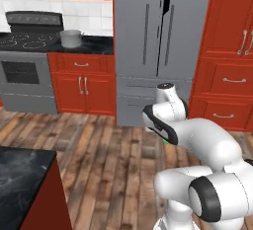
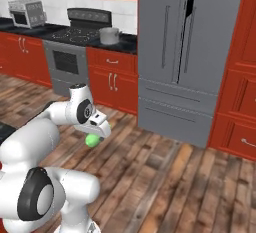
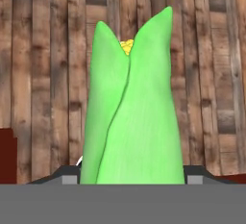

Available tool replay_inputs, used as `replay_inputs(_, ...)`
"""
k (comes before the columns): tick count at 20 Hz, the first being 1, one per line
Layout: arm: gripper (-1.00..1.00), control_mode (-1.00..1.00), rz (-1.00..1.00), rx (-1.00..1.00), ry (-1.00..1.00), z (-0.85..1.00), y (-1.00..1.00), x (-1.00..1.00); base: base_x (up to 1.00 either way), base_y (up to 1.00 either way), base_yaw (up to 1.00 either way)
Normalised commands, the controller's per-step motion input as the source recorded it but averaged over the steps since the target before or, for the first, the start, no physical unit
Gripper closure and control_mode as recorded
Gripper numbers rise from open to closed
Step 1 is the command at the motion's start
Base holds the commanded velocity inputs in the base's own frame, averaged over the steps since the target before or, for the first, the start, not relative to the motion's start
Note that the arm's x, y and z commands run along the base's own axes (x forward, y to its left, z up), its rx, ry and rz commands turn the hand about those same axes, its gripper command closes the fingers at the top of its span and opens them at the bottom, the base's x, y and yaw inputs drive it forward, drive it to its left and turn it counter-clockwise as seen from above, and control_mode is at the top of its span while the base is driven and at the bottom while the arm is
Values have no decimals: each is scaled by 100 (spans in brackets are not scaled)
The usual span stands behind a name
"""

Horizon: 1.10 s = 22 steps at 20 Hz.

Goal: Turn on the sink faucet. Then move the corn from the counter to the sink. Turn off the sink. Move the vegetable from the sink to the pot next to the stove. Finally move the pot to the rear right burner.

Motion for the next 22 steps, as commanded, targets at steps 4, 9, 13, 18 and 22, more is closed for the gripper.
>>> replay_inputs(4, 100, 100, 0, 0, 0, 0, 0, 0, 53, -23, 0)
replay_inputs(9, 100, 100, 0, 0, 0, 0, 0, 0, 50, -22, 0)
replay_inputs(13, 100, 100, 0, 0, 0, 0, 0, 0, 51, -21, 0)
replay_inputs(18, 100, 100, 0, 0, 0, 0, 0, 0, 56, -23, 0)
replay_inputs(22, 100, 100, 0, 0, 0, 0, 0, 0, 65, -14, 0)
